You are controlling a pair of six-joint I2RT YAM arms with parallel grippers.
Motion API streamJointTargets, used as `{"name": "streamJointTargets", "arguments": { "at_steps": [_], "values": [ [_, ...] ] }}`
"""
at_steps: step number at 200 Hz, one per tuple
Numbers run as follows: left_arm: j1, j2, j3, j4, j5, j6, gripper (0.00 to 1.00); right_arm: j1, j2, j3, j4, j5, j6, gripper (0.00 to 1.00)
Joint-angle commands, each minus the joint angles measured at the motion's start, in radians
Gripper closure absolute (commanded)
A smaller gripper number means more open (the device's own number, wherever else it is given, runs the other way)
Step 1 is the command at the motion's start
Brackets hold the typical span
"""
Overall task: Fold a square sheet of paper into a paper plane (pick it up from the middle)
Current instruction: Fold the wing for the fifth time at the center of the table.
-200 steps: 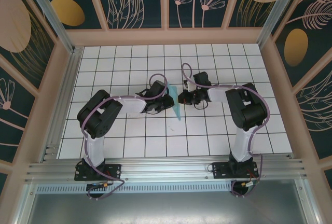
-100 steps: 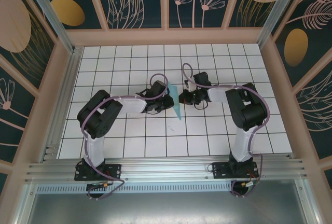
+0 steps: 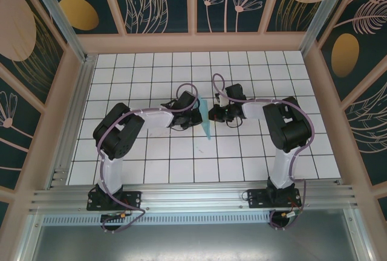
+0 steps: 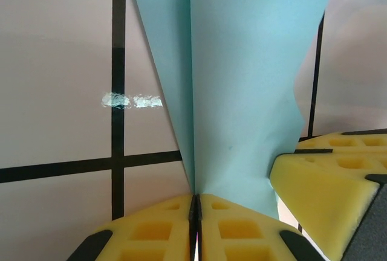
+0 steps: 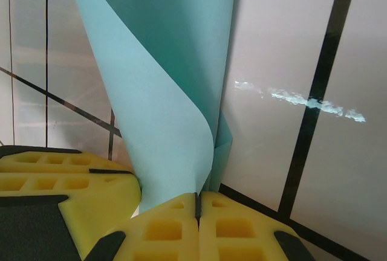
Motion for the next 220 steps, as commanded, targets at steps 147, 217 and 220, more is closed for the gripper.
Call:
{"name": "streamJointTargets", "arguments": {
  "at_steps": [147,217,220],
  "values": [
    [-0.039,0.224,0.147,-0.352,-0.145,0.087,0.83,-0.017,-0.178,-0.102,0.072,-0.064,0.160,0.95],
    [-0.040,0.230,0.151,-0.352,-0.141,0.076,0.85,0.007,-0.025,0.006,0.016,-0.029,0.164,1.00],
    [-0.040,0.230,0.152,-0.352,-0.140,0.076,0.85,0.007,-0.022,0.008,0.016,-0.029,0.163,1.00]
  ]
}}
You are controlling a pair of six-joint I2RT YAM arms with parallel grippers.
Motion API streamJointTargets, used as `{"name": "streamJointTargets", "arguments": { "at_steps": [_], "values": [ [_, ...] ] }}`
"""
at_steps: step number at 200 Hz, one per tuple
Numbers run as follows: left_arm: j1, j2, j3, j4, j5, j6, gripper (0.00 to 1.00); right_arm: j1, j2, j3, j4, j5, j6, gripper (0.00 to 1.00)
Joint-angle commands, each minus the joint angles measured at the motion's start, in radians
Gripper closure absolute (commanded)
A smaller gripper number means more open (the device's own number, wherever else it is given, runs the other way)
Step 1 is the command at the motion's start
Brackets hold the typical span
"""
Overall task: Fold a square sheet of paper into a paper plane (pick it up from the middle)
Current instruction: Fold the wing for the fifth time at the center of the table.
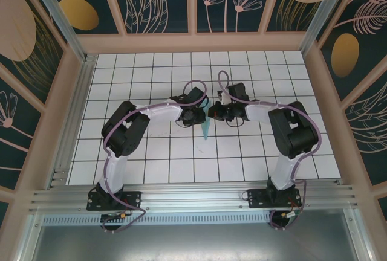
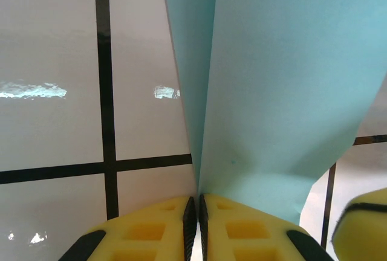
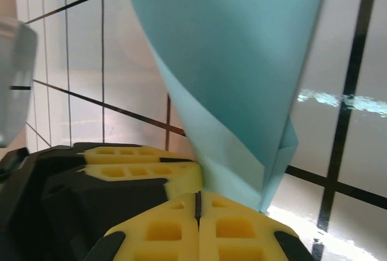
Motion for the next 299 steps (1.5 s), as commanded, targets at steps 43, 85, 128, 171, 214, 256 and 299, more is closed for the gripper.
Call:
{"name": "streamJointTargets", "arguments": {
  "at_steps": [43,85,128,171,214,256,299],
  "values": [
    [-0.003,0.145,-0.042,-0.075,-0.032,0.011,0.85,0.004,0.115,0.067,-0.054,0.009,-0.011,1.00],
    [-0.004,0.120,-0.042,-0.060,-0.032,-0.003,0.85,0.003,0.131,0.076,-0.090,0.058,-0.015,1.00],
    [0.012,-0.066,-0.162,0.215,0.087,-0.050,0.79,0.002,0.140,0.084,-0.155,0.109,-0.027,1.00],
    [0.024,-0.237,-0.362,0.551,0.205,-0.097,0.81,0.005,0.154,0.088,-0.166,0.113,-0.029,1.00],
    [0.024,-0.212,-0.424,0.668,0.274,-0.141,0.86,0.010,0.161,0.087,-0.161,0.109,-0.026,1.00],
    [0.025,-0.131,-0.342,0.568,0.217,-0.143,0.91,0.010,0.161,0.084,-0.159,0.101,-0.028,1.00],
    [0.025,-0.091,-0.299,0.498,0.195,-0.131,0.94,0.011,0.160,0.083,-0.158,0.101,-0.031,1.00]
  ]
}}
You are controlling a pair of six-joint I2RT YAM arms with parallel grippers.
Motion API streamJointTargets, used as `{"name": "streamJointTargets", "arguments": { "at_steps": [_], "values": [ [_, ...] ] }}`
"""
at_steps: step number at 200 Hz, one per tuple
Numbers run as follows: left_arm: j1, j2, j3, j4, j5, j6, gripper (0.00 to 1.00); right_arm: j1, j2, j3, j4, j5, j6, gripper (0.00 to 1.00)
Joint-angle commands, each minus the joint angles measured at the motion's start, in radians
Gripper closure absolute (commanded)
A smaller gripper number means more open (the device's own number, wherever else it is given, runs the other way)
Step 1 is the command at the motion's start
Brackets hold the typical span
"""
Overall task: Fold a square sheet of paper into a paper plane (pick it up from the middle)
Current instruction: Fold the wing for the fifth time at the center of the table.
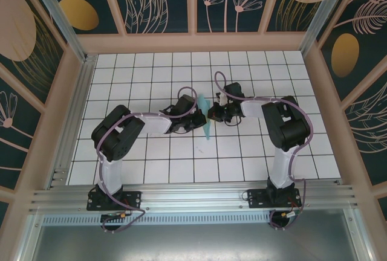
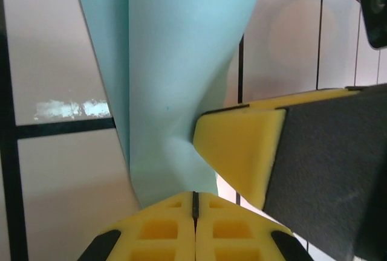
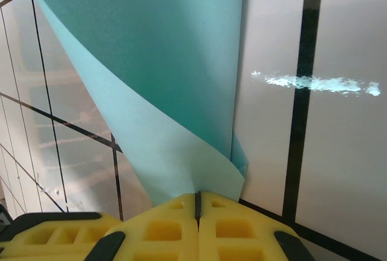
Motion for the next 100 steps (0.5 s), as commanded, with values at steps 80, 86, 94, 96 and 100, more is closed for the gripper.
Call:
{"name": "streamJointTargets", "arguments": {
  "at_steps": [80,86,94,96,100],
  "values": [
    [-0.009,0.044,0.049,-0.160,0.069,0.080,0.91,0.009,0.074,0.005,-0.080,0.075,-0.006,1.00],
    [-0.011,0.042,0.047,-0.143,0.083,0.076,0.91,0.008,0.075,0.005,-0.079,0.076,-0.004,1.00],
    [-0.015,0.040,0.044,-0.120,0.097,0.073,0.90,0.008,0.076,0.004,-0.080,0.076,-0.002,1.00],
    [-0.015,0.039,0.043,-0.117,0.099,0.072,0.90,0.008,0.077,0.004,-0.080,0.077,-0.001,1.00],
    [-0.018,0.037,0.044,-0.112,0.101,0.072,0.90,0.008,0.078,0.004,-0.081,0.076,0.000,1.00]
  ]
}}
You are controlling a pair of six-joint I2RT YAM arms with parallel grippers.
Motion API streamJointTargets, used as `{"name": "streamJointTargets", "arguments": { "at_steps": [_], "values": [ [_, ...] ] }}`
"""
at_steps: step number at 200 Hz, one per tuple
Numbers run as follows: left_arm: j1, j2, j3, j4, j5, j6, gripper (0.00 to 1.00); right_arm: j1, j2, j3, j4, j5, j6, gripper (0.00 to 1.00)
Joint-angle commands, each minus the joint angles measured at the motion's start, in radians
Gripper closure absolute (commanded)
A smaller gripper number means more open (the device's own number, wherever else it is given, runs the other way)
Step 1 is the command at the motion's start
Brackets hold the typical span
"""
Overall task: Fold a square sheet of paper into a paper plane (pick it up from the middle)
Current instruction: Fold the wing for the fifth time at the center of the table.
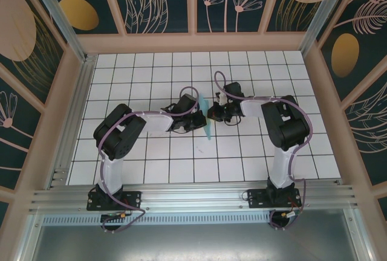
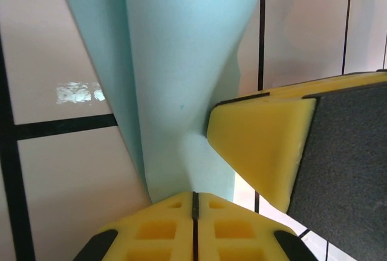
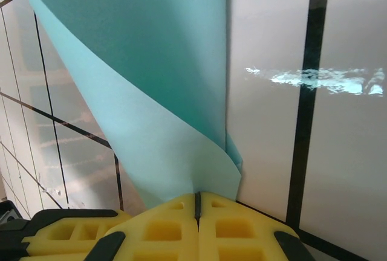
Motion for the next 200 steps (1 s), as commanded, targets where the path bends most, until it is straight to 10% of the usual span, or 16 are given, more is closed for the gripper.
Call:
{"name": "streamJointTargets", "arguments": {
  "at_steps": [1,200],
  "values": [
    [-0.017,0.016,-0.001,-0.017,0.071,0.019,0.90,0.009,0.067,-0.009,-0.074,0.081,0.000,1.00],
    [-0.132,-0.020,-0.091,0.128,0.114,-0.071,0.89,-0.002,0.074,-0.070,-0.028,0.087,0.106,1.00]
  ]
}}
